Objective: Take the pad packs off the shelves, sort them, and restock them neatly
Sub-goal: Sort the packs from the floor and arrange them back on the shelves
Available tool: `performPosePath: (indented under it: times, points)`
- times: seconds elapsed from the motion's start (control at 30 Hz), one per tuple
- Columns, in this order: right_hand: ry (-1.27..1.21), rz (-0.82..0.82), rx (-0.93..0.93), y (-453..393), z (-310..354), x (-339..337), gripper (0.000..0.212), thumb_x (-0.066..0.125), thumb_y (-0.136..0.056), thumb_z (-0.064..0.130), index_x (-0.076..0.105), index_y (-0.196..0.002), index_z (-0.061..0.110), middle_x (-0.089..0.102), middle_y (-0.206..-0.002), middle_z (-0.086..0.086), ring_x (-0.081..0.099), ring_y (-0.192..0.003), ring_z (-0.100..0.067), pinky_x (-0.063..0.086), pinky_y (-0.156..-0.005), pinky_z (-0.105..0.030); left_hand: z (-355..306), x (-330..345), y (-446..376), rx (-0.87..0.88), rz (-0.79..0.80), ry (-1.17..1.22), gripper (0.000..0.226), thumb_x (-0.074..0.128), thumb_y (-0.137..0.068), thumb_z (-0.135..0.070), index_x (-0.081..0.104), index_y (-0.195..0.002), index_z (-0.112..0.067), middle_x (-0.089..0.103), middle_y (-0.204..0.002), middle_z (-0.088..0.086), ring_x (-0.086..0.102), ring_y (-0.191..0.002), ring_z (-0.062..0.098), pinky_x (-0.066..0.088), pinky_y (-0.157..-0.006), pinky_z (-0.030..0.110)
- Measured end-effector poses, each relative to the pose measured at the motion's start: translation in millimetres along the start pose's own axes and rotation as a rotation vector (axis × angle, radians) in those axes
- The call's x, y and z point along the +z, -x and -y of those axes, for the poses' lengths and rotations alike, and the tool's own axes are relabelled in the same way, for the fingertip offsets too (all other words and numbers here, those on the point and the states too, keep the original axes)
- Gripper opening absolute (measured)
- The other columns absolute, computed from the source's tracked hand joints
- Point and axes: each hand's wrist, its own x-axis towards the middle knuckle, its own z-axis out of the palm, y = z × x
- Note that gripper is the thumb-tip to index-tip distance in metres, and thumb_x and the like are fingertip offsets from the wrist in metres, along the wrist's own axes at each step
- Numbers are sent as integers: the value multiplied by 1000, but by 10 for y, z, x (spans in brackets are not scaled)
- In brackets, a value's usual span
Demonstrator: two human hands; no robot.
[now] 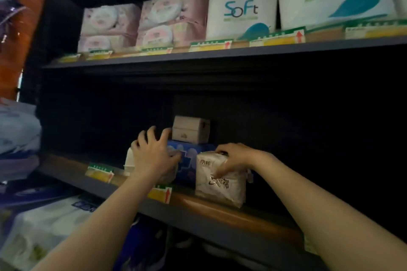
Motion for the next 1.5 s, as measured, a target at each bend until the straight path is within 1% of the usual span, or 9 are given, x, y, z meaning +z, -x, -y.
performPosePath:
  times: [0.1,0.23,0.43,0.57,0.8,1.0,1.27,1.37,1.5]
  points:
    - [-23,-26,64,-52,-25,89,59,76,-74,36,49,-125,22,53,-124,0,53,-103,-17,48,-79,-29,145,98,-85,-153,225,-22,83,56,-73,-72,23,-141,-36,6,-154,15,12,-137,43,27,-106,53]
    - [17,-49,139,-113,36,155,67,74,-78,35,42,-134,19,49,-132,-3,51,-114,-22,45,-77,-27,176,54,-29,-186,211,21,71,63,-74,-61,37,-132,-30,18,-144,17,26,-125,44,32,-101,47]
    - [150,-94,277,-85,151,224,72,68,-82,42,33,-141,24,47,-136,-7,50,-119,-26,45,-97,-37,-20,-240,273,-17,-341,393,54,67,-74,-46,50,-119,-22,34,-133,11,30,-116,38,28,-93,39]
    - [16,-163,282,154,65,170,71,72,-77,44,40,-137,24,52,-132,-6,53,-114,-26,48,-88,-34,-82,-644,635,16,-516,763,52,67,-70,-44,49,-113,-20,38,-120,4,36,-112,26,26,-92,29]
    - [-189,-945,45,1393,244,213,75,66,-71,58,43,-131,20,53,-125,-15,53,-111,-35,46,-90,-50,345,-796,1718,-111,27,1278,21,69,-78,-31,55,-93,-28,65,-95,-2,66,-81,9,50,-60,19]
    - [-361,-521,63,2852,237,1097,62,76,-69,49,48,-121,29,57,-112,8,60,-94,-9,51,-75,-33,673,-674,2718,-259,832,1185,40,76,-64,-28,62,-100,-16,73,-86,2,70,-78,15,56,-75,32]
    - [-195,27,268,3478,1,2639,63,75,-66,50,46,-120,32,50,-122,0,47,-112,-24,44,-90,-39,766,464,4258,-830,1496,766,53,66,-78,-44,57,-120,-13,68,-111,12,62,-106,30,46,-96,46]
    - [-124,100,327,3582,-134,3003,65,72,-70,51,45,-125,29,50,-129,-2,43,-118,-24,37,-91,-35,670,723,4522,-896,1584,685,60,67,-71,-51,56,-118,-15,61,-120,12,53,-116,34,34,-105,56]
    - [-248,81,434,3587,-244,3205,64,74,-72,47,47,-125,25,50,-128,-6,45,-119,-27,40,-90,-36,567,822,4590,-1086,1307,900,49,54,-88,-45,56,-121,-10,66,-108,13,60,-105,32,43,-100,50]
